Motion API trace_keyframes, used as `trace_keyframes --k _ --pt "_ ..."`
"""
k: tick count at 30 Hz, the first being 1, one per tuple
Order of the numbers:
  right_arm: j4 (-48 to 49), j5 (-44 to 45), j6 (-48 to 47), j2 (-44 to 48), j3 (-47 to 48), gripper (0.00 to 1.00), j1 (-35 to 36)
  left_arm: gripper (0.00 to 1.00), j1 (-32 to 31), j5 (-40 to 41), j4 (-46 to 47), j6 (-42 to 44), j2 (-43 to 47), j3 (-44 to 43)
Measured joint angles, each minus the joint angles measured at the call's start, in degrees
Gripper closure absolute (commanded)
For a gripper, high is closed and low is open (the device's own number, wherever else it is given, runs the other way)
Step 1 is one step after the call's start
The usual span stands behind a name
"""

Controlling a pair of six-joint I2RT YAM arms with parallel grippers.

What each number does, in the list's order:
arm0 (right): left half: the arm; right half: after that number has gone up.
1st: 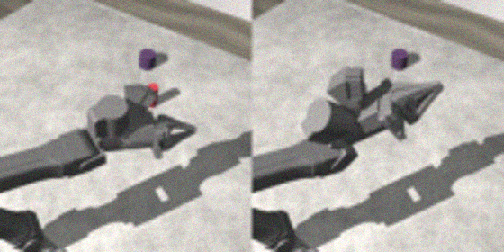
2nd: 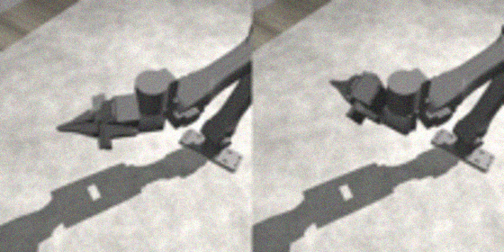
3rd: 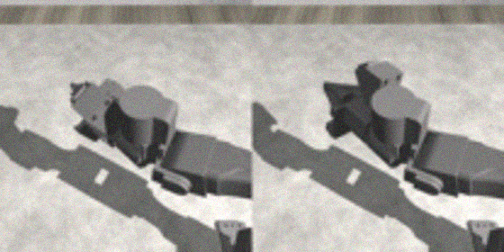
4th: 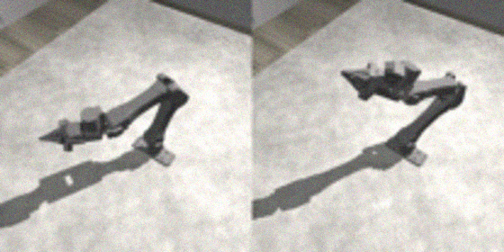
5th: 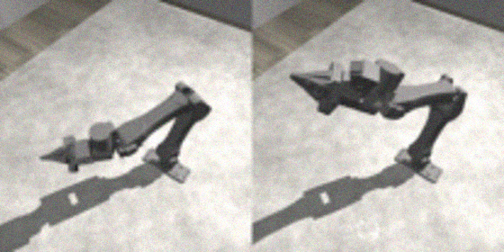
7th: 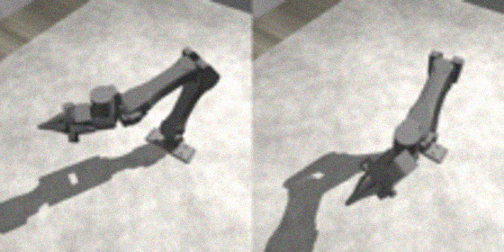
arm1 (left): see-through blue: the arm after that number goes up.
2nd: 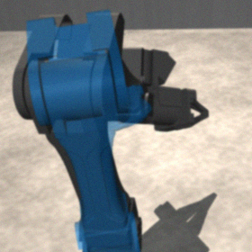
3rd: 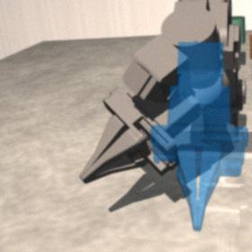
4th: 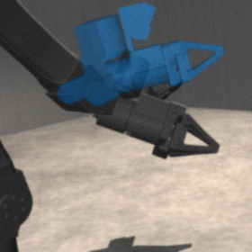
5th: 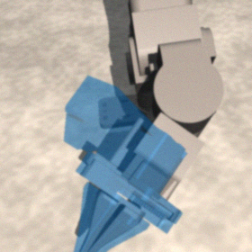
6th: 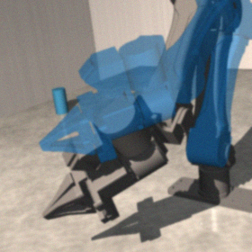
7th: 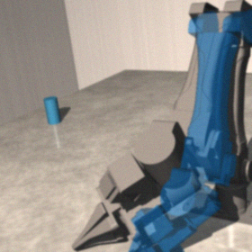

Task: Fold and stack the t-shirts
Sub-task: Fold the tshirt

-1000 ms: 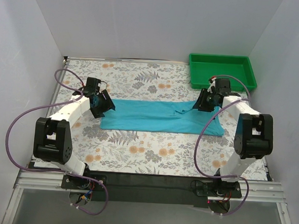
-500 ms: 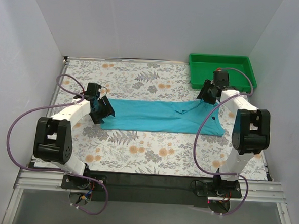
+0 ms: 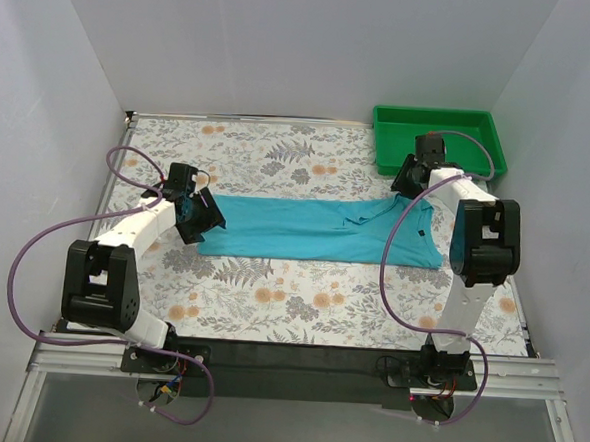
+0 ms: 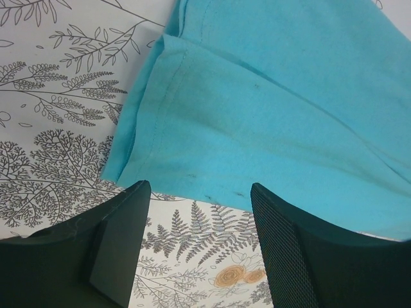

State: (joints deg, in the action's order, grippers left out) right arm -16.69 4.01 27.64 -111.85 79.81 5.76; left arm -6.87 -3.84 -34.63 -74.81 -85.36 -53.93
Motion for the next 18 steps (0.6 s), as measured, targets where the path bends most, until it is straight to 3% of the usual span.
trace_keyframes --k 7,18 --pt "-0.4 -0.1 0.4 -0.7 0.8 0.99 0.0 0.40 -0.3 -0.1 -0.7 0.0 0.0 0.0" --pt "-3.2 -0.3 -0.9 1.0 0.8 0.99 0.0 0.40 -2.0 -0.3 -1.0 -0.4 0.0 -0.1"
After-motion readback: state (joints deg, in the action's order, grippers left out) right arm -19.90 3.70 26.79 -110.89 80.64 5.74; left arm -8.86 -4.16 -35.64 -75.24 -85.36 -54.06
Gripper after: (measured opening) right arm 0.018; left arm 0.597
